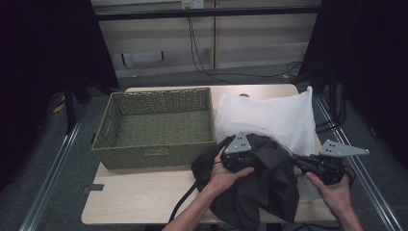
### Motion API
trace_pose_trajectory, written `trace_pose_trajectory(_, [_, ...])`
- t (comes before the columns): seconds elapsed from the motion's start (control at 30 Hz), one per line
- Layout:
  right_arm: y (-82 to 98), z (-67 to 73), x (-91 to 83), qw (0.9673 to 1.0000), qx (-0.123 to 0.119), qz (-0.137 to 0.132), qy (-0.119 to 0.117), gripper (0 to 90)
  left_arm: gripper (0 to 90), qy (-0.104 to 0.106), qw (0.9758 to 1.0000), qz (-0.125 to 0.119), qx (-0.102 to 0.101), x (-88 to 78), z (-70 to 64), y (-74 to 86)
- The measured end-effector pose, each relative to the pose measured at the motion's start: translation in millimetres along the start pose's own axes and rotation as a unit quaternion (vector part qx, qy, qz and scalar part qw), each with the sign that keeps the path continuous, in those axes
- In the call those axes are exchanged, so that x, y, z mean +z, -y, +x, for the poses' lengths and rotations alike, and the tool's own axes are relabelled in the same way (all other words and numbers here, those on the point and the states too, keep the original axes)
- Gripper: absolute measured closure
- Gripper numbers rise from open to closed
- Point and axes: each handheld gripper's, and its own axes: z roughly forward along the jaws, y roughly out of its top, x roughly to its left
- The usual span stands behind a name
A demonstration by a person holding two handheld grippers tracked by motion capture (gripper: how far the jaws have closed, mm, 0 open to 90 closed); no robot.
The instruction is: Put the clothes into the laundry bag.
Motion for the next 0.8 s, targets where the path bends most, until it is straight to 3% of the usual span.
trace_pose_trajectory(0.1, [-8.3,0.2,0.1,0.9997,0.003,-0.022,-0.01,88.4,82.6,-0.002,0.9998,0.018,0.005,10.1,-1.5,3.4])
trace_pose_trajectory(0.2, [-16.1,5.2,0.3,0.9992,-0.001,-0.033,-0.022,88.4,82.6,-0.017,0.9981,0.057,0.014,27.2,-5.5,10.5])
trace_pose_trajectory(0.33, [-23.8,16.9,0.7,0.9982,-0.012,-0.041,-0.042,88.4,82.5,-0.042,0.9949,0.091,-0.001,43.9,0.5,17.7])
trace_pose_trajectory(0.4, [-21.9,21.6,2.4,0.9981,-0.014,-0.032,-0.05,88.4,82.3,-0.04,0.9953,0.087,-0.016,47.3,3.9,20.5])
trace_pose_trajectory(0.57, [3.4,19.1,11.1,0.998,0.004,-0.012,-0.063,88.4,79.2,-0.032,0.996,0.08,-0.025,45.6,4.8,20.7])
trace_pose_trajectory(0.7, [23.1,14.3,12.6,0.9979,0.019,0.0,-0.061,88.4,66.9,0.006,0.9972,0.061,-0.043,34.0,9.5,24.0])
trace_pose_trajectory(0.8, [33.4,10.9,14.2,0.9979,0.028,0.014,-0.057,88.5,55.7,0.016,0.9969,0.065,-0.041,24.4,7.7,26.4])
